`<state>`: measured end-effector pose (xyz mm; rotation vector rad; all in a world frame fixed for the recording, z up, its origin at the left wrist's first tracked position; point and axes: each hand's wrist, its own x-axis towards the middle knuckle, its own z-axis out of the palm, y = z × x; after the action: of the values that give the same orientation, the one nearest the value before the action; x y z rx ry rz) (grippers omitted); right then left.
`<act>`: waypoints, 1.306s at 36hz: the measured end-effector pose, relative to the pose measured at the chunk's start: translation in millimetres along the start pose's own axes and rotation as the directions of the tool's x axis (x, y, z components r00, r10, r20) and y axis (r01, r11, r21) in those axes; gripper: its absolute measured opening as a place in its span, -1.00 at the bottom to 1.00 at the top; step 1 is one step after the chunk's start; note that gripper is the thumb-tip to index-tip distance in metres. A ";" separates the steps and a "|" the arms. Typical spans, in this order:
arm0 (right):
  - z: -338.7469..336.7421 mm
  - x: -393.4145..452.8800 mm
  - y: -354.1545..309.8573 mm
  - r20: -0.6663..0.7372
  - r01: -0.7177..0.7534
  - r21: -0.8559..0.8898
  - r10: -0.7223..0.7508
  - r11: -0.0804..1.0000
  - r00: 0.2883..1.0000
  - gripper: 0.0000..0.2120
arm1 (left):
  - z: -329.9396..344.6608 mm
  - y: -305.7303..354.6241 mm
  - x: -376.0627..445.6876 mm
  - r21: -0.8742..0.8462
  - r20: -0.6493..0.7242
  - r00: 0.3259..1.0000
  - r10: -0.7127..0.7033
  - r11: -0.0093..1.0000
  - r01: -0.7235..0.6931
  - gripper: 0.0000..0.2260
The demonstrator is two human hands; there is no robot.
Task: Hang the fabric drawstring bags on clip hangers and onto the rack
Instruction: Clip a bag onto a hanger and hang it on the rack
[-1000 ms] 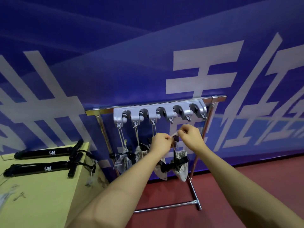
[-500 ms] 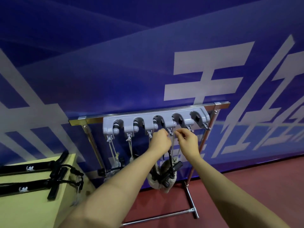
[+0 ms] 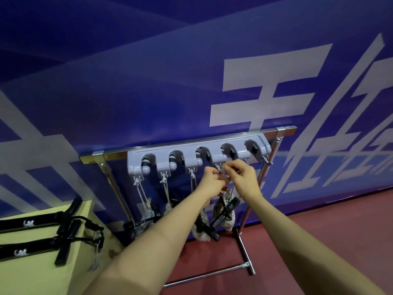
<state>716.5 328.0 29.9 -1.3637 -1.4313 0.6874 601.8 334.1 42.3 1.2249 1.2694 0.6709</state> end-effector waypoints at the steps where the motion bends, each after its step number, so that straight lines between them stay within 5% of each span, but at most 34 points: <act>1: -1.1 -0.5 0.3 0.002 0.003 -0.015 -0.003 1.000 1.000 -0.88 | 1.1 -0.6 0.5 0.027 -0.024 1.000 0.010 1.000 -0.010 -0.76; 5: -2.3 -2.2 0.3 0.004 0.037 -0.077 -0.037 0.996 0.999 -0.90 | 3.6 -8.3 3.7 0.112 -0.269 0.956 0.121 0.989 -0.094 -0.95; 11: 6.1 5.0 -3.5 0.007 0.029 -0.174 -0.029 0.984 1.000 -0.89 | 3.5 -15.3 5.5 0.031 -0.409 0.902 0.134 0.991 -0.133 -0.90; 17: 11.1 1.4 7.0 0.027 -0.098 -0.279 0.109 0.955 0.994 -0.83 | 2.7 -21.3 13.2 0.200 -0.364 0.929 0.069 0.980 0.006 -0.86; 25: 10.7 -6.1 -3.6 0.061 -0.153 -0.366 0.188 0.918 0.980 -0.82 | -6.6 -17.1 -3.8 0.317 -0.267 0.959 0.093 0.948 -0.004 -0.79; 41: 50.6 -84.5 -46.7 0.217 -0.121 -0.348 0.205 0.930 0.954 -0.84 | -64.4 -50.7 -108.9 0.217 -0.433 0.900 0.043 0.974 0.058 -0.89; 47: 108.4 -113.1 -80.8 0.370 -0.043 -0.294 0.156 0.955 0.916 -0.84 | -120.7 -75.2 -163.1 0.200 -0.565 0.824 0.030 0.975 0.101 -0.86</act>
<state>571.0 228.6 35.4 -1.5902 -1.8406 0.8866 431.2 201.0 44.8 1.2174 1.9027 0.9280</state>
